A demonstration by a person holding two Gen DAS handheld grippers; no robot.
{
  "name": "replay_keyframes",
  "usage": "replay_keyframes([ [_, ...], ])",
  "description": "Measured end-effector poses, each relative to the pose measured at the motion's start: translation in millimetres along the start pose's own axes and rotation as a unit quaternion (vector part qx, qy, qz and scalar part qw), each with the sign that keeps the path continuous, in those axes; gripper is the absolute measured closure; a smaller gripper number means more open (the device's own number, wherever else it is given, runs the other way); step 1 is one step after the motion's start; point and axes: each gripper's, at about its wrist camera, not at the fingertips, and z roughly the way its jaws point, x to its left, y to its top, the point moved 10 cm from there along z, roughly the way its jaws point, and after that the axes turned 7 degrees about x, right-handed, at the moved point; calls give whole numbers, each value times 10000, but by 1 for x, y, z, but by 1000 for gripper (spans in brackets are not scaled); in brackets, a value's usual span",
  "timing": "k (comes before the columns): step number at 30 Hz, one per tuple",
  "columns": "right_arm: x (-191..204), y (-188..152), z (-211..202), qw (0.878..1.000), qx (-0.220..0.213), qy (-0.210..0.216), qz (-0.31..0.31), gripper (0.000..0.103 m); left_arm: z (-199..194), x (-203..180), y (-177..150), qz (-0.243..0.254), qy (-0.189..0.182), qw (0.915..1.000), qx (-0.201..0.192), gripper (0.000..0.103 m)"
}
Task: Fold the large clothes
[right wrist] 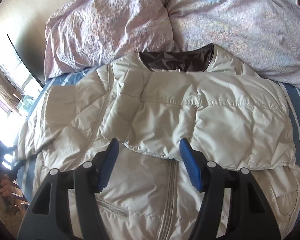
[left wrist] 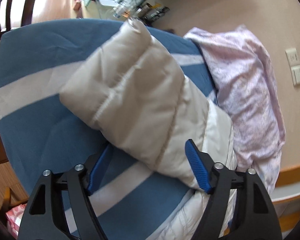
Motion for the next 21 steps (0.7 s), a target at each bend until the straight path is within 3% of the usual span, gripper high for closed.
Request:
replay_keyframes([
  [3,1,-2,-2,10000,-7,26,-25,39,1,5,7,-235,-66,9996,-104,43],
  [6,-1,-5,-2,10000,12,13,-52,39,2,14,10,-409,2,9990,-159,61],
  [8,-3,-6,-3,10000,-2,24,-49,39,1,21,13,-470,50,9987,-168,81],
  [11,-7,-6,-8,10000,-61,38,-17,39,0,25,17,-544,-13,9983,-189,93],
  [17,-19,-8,-20,9998,-206,-11,0,38,-20,-4,27,-78,-141,9982,-571,101],
  [21,-30,-6,-33,9993,-372,-50,41,37,-46,-60,31,463,-470,9940,-875,101],
])
